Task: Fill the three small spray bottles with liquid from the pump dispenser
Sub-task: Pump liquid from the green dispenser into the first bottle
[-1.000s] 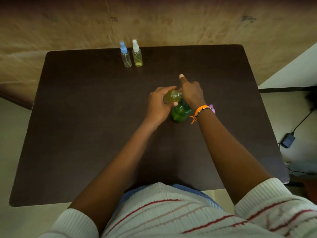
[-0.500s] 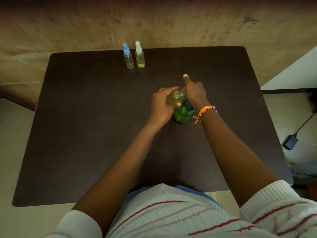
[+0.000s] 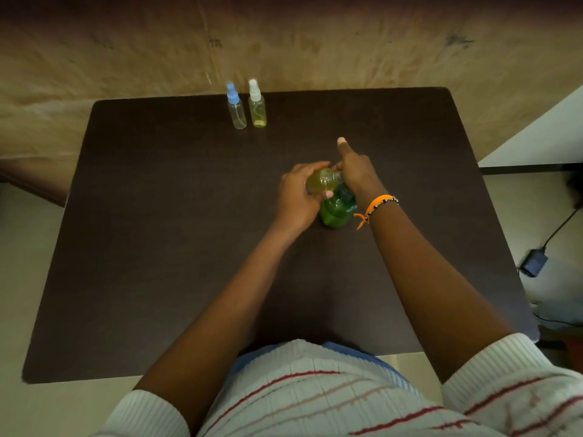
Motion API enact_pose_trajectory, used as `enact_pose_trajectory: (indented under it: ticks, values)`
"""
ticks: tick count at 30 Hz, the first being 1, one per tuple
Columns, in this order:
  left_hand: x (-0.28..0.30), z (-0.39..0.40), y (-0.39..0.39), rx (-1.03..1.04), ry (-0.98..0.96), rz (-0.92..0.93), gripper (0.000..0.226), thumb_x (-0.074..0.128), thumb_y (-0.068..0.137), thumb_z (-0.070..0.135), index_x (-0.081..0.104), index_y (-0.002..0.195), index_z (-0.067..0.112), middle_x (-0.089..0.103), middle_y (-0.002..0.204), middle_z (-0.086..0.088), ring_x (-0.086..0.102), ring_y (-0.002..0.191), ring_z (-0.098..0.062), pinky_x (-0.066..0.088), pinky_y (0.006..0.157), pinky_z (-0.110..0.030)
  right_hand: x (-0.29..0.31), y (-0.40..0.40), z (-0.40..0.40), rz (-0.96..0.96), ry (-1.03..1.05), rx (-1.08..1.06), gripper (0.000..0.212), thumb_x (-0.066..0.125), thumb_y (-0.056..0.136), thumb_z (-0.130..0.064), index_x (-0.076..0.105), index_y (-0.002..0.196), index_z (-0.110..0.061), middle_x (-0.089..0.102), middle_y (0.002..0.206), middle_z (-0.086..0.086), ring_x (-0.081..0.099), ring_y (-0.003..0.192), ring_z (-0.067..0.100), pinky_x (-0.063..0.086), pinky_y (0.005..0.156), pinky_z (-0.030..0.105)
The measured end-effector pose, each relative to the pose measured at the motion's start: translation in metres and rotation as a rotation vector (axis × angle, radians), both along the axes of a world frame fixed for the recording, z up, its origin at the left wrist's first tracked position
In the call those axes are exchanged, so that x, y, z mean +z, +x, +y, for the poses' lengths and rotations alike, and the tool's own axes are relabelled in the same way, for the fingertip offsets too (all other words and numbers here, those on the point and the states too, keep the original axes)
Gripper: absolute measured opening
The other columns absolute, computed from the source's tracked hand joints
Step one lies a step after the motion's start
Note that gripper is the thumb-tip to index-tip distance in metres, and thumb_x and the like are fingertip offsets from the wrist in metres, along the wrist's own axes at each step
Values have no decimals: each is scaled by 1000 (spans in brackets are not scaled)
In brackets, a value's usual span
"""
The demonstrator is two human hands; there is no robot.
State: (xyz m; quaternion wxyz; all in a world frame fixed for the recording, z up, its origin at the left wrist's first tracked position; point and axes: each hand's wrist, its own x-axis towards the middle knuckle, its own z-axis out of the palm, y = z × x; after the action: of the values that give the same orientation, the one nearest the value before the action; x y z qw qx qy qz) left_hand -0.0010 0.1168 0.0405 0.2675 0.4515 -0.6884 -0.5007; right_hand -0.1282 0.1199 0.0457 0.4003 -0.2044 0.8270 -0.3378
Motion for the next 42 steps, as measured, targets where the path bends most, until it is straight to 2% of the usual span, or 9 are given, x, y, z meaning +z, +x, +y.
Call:
enact_pose_trajectory:
  ticks: [5, 12, 16, 20, 23, 26, 32, 38, 42]
  values:
    - [-2, -2, -3, 11, -8, -8, 52, 73, 68, 3, 61, 118, 14, 60, 114, -7, 57, 108, -24, 45, 98, -44, 4, 1, -2, 90, -2, -39, 72, 37, 91, -66, 57, 127, -7, 58, 132, 14, 52, 123, 33, 39, 106, 47]
    - [6, 1, -1, -1, -9, 0, 52, 73, 69, 0, 61, 118, 11, 61, 113, -10, 59, 105, -23, 46, 97, -39, 5, 0, -1, 60, 39, 28, 75, 34, 91, -67, 58, 127, -6, 56, 135, 16, 50, 126, 36, 38, 108, 47]
    - [4, 0, -1, 0, -12, -22, 52, 74, 68, 2, 61, 118, 13, 61, 114, -9, 57, 107, -25, 44, 99, -43, 6, -1, -1, -5, 65, 102, 73, 29, 89, -72, 68, 102, -11, 64, 123, 15, 57, 116, 32, 41, 106, 46]
    - [2, -2, -2, -2, -12, -23, 53, 74, 67, 4, 61, 118, 15, 60, 114, -8, 56, 108, -27, 43, 99, -47, 8, -2, -1, -53, 59, 129, 80, 29, 85, -75, 66, 108, -8, 64, 116, 12, 59, 108, 29, 42, 106, 45]
    - [1, -3, -2, -11, -7, -31, 53, 74, 68, 5, 61, 118, 16, 59, 114, -6, 55, 109, -27, 44, 98, -47, 5, -3, -1, -13, 52, 64, 90, 31, 80, -76, 59, 128, -7, 59, 133, 16, 55, 122, 33, 40, 108, 48]
    - [-1, -2, -3, -21, -12, -32, 53, 73, 68, 5, 61, 118, 15, 59, 114, -7, 56, 108, -27, 43, 98, -47, 0, -4, 0, 55, 42, 10, 79, 35, 89, -69, 52, 133, -6, 54, 137, 15, 50, 127, 33, 37, 109, 47]
    - [-4, -1, -3, -21, -14, -28, 54, 73, 65, 7, 62, 117, 15, 60, 114, -8, 57, 108, -27, 43, 98, -48, -6, -4, 0, 85, 42, 25, 83, 30, 83, -72, 63, 123, -7, 61, 128, 16, 53, 121, 35, 40, 106, 47]
    - [1, -2, -1, -12, 1, 16, 53, 74, 68, 2, 61, 118, 14, 59, 114, -6, 57, 109, -24, 44, 100, -44, -5, -8, -4, 60, 38, 99, 79, 28, 91, -69, 64, 120, -4, 61, 128, 18, 53, 122, 36, 37, 109, 47]
    - [1, 0, -2, -13, -5, 27, 53, 73, 67, 0, 61, 118, 12, 59, 113, -6, 57, 108, -23, 45, 99, -36, -4, -4, -2, 89, 34, 34, 91, 26, 76, -76, 65, 120, -6, 63, 125, 17, 55, 119, 36, 41, 105, 48]
